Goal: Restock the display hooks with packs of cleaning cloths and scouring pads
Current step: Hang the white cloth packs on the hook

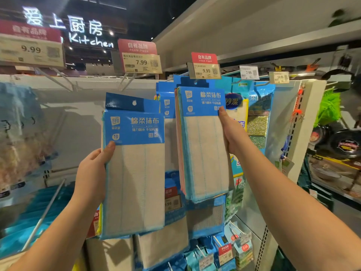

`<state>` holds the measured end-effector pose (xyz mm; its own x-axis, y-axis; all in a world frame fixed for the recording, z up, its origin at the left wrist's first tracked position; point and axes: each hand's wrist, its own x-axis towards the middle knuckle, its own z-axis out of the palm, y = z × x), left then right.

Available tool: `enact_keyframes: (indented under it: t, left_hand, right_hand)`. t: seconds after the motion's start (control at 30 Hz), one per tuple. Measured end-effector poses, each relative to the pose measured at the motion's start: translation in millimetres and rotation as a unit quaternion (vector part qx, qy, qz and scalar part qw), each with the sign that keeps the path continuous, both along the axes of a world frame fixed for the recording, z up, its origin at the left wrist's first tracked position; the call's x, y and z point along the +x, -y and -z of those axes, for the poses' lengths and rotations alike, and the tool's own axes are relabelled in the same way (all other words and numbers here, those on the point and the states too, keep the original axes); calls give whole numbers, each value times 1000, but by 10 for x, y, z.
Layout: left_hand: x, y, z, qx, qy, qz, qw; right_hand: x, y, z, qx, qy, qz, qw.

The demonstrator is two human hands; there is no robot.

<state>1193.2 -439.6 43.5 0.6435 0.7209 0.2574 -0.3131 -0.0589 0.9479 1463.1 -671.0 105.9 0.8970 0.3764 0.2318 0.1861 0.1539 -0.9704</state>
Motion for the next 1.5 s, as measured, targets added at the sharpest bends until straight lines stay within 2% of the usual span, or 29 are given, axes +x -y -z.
enact_keyframes:
  t: [0.23, 0.4, 0.63, 0.83, 0.97, 1.1, 1.27, 1.37, 1.5]
  left_hand:
    - [42, 21, -14, -6, 6, -8, 1000]
    - [47, -1, -4, -7, 6, -10, 1000]
    - [95, -15, -14, -9, -7, -9, 1000]
    - [154, 34, -36, -3, -15, 5, 1000]
    - [198, 97, -25, -11, -17, 20, 1000]
    - [260, 145, -19, -27, -13, 36, 999]
    - [385, 331, -12, -37, -20, 73, 996]
    - [532, 521, -7, -47, -20, 103, 993]
    - [720, 747, -38, -34, -31, 125, 991]
  right_hand:
    - [96, -288, 19, -113, 84, 81, 987]
    - [214, -648, -14, -133, 119, 104, 978]
    - [389, -988, 18, -156, 88, 100, 979]
    - [528, -1077, 108, -112, 25, 65, 991]
    - [284, -968, 73, -157, 27, 83, 984]
    - [-266, -665, 304, -98, 32, 36, 994]
    - [-828, -351, 760, 47, -12, -77, 996]
    - [-880, -316, 861, 69, -66, -108, 990]
    - [-843, -173, 664, 58, -68, -86, 992]
